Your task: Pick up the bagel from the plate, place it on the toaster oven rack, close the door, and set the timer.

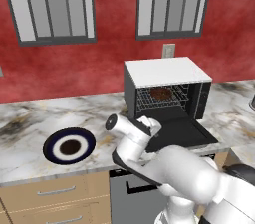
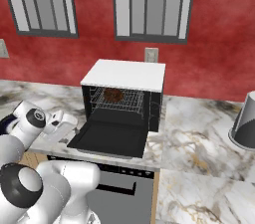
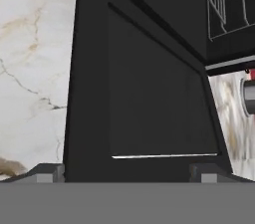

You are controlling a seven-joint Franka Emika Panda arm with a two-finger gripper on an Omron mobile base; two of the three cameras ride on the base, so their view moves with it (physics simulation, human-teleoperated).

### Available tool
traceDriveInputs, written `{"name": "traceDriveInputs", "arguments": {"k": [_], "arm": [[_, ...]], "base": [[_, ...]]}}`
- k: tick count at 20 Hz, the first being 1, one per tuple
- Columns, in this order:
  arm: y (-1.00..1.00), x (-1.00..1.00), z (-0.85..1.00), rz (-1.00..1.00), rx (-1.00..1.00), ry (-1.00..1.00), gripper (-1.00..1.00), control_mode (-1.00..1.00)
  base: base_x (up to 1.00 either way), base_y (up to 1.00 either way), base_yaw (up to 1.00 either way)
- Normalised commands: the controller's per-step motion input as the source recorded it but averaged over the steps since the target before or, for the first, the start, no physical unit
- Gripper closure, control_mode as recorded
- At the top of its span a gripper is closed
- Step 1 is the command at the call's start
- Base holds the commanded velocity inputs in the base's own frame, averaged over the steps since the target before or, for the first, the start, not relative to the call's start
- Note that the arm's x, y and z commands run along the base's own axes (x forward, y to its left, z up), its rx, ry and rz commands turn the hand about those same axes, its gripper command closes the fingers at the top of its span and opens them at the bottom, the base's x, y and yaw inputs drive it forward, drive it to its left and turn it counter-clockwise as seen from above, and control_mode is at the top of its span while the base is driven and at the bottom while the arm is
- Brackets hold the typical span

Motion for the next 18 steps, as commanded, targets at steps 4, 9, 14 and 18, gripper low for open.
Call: {"name": "traceDriveInputs", "arguments": {"k": [4,9,14,18], "arm": [[0.0,0.2,-0.23,-0.01,-0.05,0.0,-1.0,-1.0],[0.0,0.19,-0.21,-0.01,-0.05,0.0,-1.0,-1.0],[0.0,0.2,-0.19,-0.01,-0.05,0.0,-1.0,-1.0],[0.0,0.18,-0.19,-0.01,-0.06,0.0,-1.0,-1.0]], "base": [[0.0,0.0,0.0],[0.0,0.0,0.0],[0.0,0.0,0.0],[0.0,0.0,0.0]]}}
